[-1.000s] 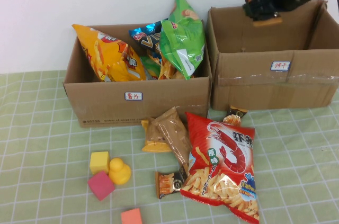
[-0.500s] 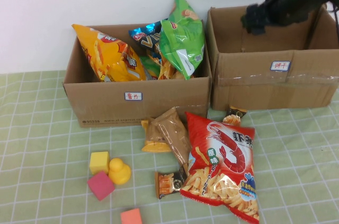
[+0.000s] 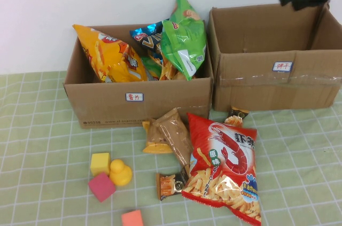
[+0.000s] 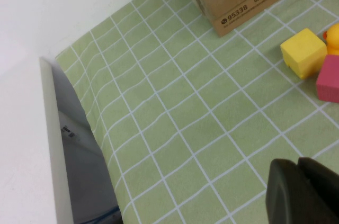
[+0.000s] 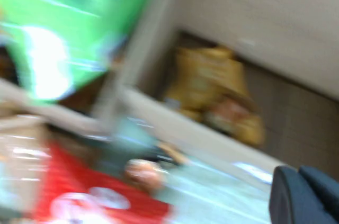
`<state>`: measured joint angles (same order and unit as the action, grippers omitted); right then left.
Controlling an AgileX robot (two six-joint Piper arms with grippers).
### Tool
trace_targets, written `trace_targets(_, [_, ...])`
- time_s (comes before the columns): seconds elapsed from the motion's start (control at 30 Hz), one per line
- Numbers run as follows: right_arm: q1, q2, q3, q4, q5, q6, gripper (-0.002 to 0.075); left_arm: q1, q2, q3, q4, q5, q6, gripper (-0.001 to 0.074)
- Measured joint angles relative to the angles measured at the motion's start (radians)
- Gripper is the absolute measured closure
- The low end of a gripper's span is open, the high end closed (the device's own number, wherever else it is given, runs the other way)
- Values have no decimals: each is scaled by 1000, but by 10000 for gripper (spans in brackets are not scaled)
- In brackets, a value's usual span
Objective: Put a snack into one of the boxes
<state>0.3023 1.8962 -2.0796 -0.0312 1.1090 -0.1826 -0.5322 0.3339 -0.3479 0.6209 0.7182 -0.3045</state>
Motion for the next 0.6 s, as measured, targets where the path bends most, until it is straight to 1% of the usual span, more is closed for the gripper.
trace_targets(0.1, [11,-76,123,149,-84,-53,725,0,0,0,0,0,-2,736])
trace_targets(0.2, [26,-145,253,197,-141,-98,727,0,0,0,0,0,-2,736])
trace_targets(0.4, [30,-318,623,204,-299,-143,727,0,0,0,0,0,-2,736])
trace_targets(0.6, [30,-518,989,204,-507,-156,727,0,0,0,0,0,-12,736])
